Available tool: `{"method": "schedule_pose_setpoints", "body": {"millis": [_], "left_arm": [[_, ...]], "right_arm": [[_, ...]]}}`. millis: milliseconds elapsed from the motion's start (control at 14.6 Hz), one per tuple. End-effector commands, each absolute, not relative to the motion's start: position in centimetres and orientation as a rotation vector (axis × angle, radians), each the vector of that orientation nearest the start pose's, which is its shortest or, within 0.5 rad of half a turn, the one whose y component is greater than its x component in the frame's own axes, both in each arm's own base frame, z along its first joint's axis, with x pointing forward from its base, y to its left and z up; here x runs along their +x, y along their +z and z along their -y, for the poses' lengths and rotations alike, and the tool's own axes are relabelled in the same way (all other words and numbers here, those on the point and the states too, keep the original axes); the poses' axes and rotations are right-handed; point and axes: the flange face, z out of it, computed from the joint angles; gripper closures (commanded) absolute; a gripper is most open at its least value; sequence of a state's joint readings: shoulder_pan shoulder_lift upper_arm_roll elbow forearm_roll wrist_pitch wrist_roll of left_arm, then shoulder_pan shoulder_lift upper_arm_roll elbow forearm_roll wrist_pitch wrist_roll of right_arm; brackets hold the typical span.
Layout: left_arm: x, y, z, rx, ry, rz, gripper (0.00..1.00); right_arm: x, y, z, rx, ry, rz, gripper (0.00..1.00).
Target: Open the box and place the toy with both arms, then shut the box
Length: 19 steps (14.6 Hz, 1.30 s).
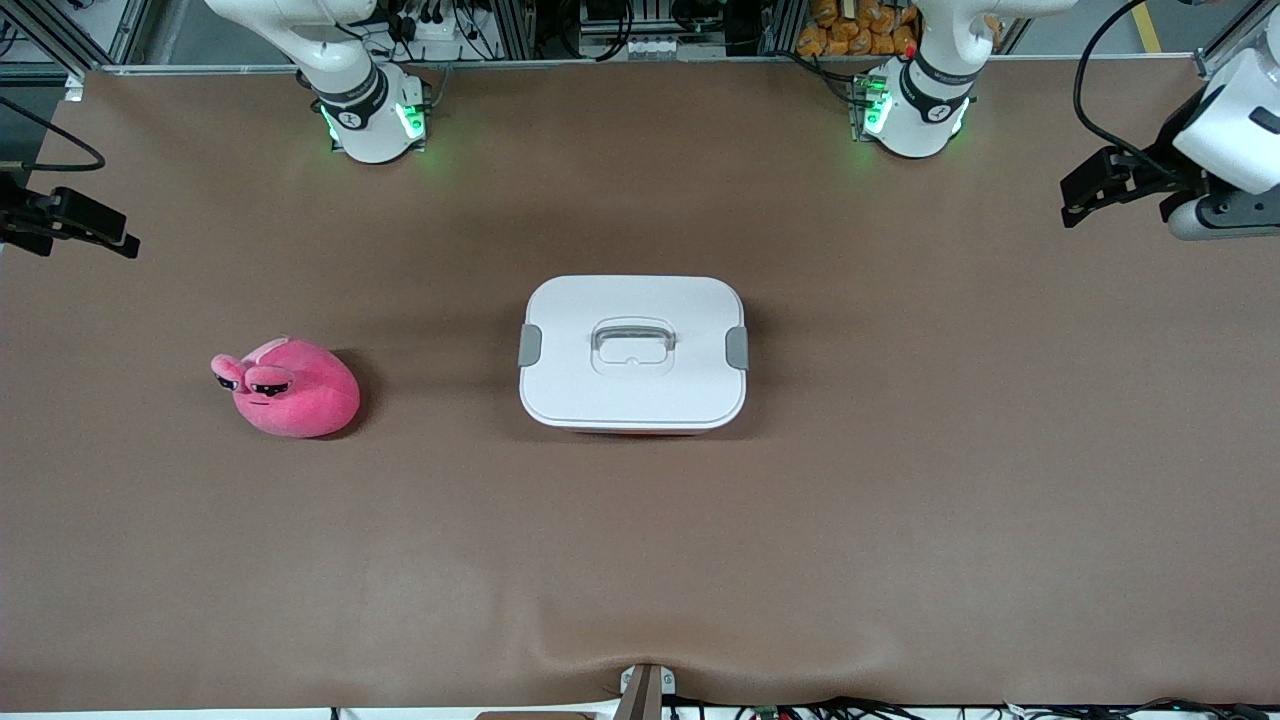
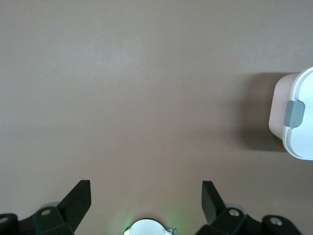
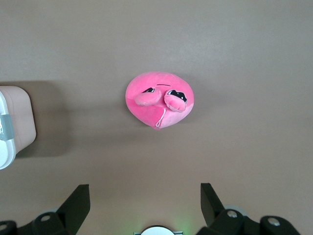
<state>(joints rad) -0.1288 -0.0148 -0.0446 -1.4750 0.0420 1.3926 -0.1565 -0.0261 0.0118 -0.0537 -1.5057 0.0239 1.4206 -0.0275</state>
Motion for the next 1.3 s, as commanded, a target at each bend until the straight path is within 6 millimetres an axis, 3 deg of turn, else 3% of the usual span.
{"method": "schedule_pose_setpoints", "body": {"millis": [0, 549, 893, 1236], "left_arm": [[52.3, 65.9, 10.1, -3.082, 0.116, -0.051, 0.00], [54.6, 63.3, 11.9, -3.139, 0.118, 0.029, 0.00], [56.4, 60.0, 16.0, -3.127, 0.116, 0.204, 0.00], [57.0, 58.2, 19.8, -3.131, 0.089, 0.328, 0.00]], "right_arm": [[53.6, 63.8, 4.3, -3.124, 0.143, -0.068, 0.00], [53.6, 63.8, 4.3, -3.124, 0.141, -0.068, 0.00], [53.7, 63.6, 4.2, -3.124, 0.145, -0.064, 0.00], [54.1, 62.9, 4.2, -3.123, 0.164, -0.064, 0.00]]}}
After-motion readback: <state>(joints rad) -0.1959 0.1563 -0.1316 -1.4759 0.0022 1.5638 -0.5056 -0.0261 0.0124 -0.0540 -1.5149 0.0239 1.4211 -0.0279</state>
